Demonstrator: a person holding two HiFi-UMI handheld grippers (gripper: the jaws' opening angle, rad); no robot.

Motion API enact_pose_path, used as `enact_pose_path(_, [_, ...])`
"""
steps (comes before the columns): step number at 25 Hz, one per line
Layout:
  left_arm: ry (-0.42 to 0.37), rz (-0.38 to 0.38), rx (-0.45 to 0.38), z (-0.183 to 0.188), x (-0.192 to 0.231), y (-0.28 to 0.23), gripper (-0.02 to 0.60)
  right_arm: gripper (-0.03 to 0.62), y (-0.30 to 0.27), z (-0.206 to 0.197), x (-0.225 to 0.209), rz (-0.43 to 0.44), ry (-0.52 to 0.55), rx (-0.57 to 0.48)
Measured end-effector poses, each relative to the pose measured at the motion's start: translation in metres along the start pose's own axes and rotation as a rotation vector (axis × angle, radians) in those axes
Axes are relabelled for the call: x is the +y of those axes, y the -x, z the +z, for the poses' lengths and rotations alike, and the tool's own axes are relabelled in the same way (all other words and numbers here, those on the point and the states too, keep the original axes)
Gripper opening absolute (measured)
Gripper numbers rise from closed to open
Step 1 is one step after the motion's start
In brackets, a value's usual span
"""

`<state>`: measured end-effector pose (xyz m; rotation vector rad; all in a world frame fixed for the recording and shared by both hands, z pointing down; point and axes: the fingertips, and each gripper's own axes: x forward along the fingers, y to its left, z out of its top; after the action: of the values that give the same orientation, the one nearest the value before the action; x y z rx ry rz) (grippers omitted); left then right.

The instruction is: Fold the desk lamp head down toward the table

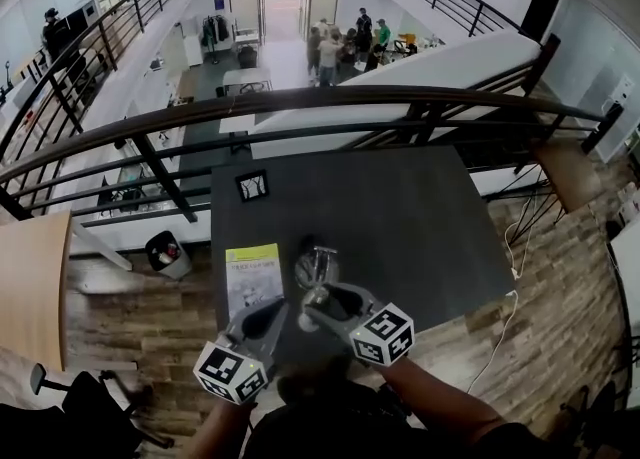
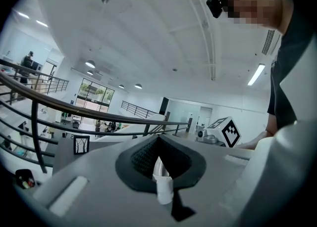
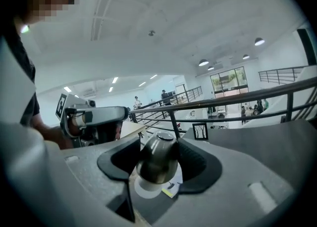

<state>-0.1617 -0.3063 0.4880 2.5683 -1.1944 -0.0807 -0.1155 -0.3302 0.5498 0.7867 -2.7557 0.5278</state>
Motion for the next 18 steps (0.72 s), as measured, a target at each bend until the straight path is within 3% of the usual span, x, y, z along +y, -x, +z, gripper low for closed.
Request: enact_pose_path(18, [0.023, -0.006, 0.027, -0.015, -0.001, 0.006, 0.002, 0.207, -0.012, -0.080, 0.016, -0.068, 0.186, 0.197])
